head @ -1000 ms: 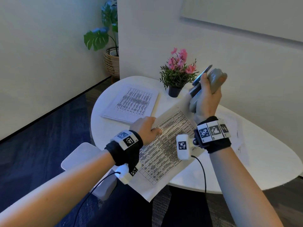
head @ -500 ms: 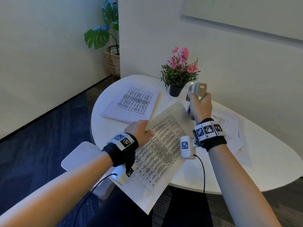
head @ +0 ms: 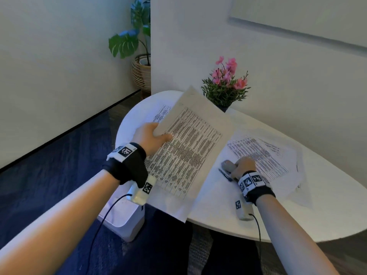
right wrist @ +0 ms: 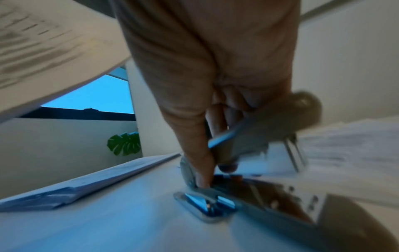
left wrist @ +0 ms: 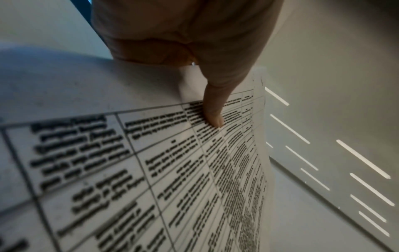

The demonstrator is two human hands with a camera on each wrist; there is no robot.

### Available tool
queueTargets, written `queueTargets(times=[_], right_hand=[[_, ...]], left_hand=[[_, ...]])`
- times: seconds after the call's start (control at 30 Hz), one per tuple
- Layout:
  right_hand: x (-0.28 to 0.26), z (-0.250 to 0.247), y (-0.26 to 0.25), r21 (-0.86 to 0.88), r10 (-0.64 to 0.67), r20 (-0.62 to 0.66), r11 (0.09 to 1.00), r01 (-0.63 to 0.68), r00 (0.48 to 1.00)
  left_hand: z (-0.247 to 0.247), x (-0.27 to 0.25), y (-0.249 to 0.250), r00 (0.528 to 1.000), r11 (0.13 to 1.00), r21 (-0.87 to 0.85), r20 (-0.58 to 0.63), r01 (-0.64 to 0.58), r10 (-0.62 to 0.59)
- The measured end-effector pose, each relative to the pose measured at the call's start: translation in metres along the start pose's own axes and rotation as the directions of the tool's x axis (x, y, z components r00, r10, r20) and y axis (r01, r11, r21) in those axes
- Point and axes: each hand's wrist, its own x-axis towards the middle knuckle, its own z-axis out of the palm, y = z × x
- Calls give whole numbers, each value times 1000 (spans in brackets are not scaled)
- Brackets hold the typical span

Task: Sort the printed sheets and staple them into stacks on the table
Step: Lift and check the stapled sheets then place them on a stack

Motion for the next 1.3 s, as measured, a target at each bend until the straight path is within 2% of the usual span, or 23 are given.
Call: queueTargets(times=[0.07, 0.1, 0.13, 0.17, 0.2, 0.23, 0.27, 0.3, 0.33, 0.37, 0.4, 0.47, 0.5, 0.53, 0.6, 0.67, 0.77, 0.87, 1.0, 1.1, 1.3], right_hand=[[0, 1, -2, 140, -79, -128, 985, 97, 989], [-4, 1, -6, 285, -111, -228, 942, 175, 967], [-13, -3, -15, 466, -118, -297, 848, 252, 948], [-25, -9, -27, 650, -121, -281, 706, 282, 952], [-36, -14, -39, 823, -158, -212, 503, 264, 964], [-46, -16, -49, 934, -237, -113, 306, 185, 965], [-53, -18, -57, 980, -317, -31, 177, 91, 948], [-56, -19, -63, 993, -386, 18, 118, 30, 922], [-58, -18, -69, 994, -438, 36, 112, 14, 898], [-60, -17, -75, 991, -451, 41, 135, 24, 891], [-60, -15, -82, 975, -447, 16, 205, 86, 895], [-52, -11, -94, 868, -453, -95, 399, 297, 886], [-43, -8, -102, 818, -448, -140, 449, 358, 883], [-39, -8, -111, 805, -431, -167, 460, 375, 887], [-24, -11, -127, 830, -386, -161, 445, 336, 908], [-5, -14, -144, 829, -315, -147, 478, 291, 938], [30, -11, -162, 813, -202, -105, 547, 201, 974], [58, -5, -177, 797, -117, -47, 594, 108, 992], [86, 7, -194, 749, -70, 51, 663, 8, 996], [92, 14, -201, 730, -74, 63, 683, 5, 995], [95, 27, -202, 572, -8, 63, 820, -30, 998]], left_hand=[[-4, 6, 6, 1000, 996, -86, 2, 1, 0], [-5, 8, 7, 1000, 992, -124, 1, 1, 0], [-6, 10, 10, 1000, 987, -162, -5, -2, 1], [-7, 12, 10, 1000, 979, -203, -13, -2, -1], [-8, 15, 11, 1000, 970, -242, -29, -2, -5], [-10, 18, 10, 999, 962, -272, -50, 3, -18], [-12, 20, 8, 996, 954, -298, -83, 7, -33], [-14, 23, 5, 991, 946, -324, -123, 11, -54], [-17, 27, 1, 984, 939, -344, -167, 7, -68], [-21, 31, -5, 977, 934, -357, -197, 9, -85], [-25, 34, -12, 971, 930, -368, -219, 10, -97], [-31, 40, -30, 961, 925, -378, -243, 35, -136], [-33, 41, -41, 952, 921, -384, -251, 69, -176], [-33, 43, -54, 939, 910, -403, -268, 94, -216], [-30, 43, -80, 907, 904, -397, -305, 156, -290], [-25, 32, -102, 894, 930, -291, -318, 225, -316], [-14, 5, -135, 902, 944, -77, -279, 320, -329], [-3, -14, -168, 929, 948, 35, -213, 318, -303], [6, -24, -185, 932, 953, -57, -199, 299, -304], [8, -24, -185, 923, 949, -119, -226, 292, -313], [10, -24, -188, 920, 941, -184, -226, 284, -321]])
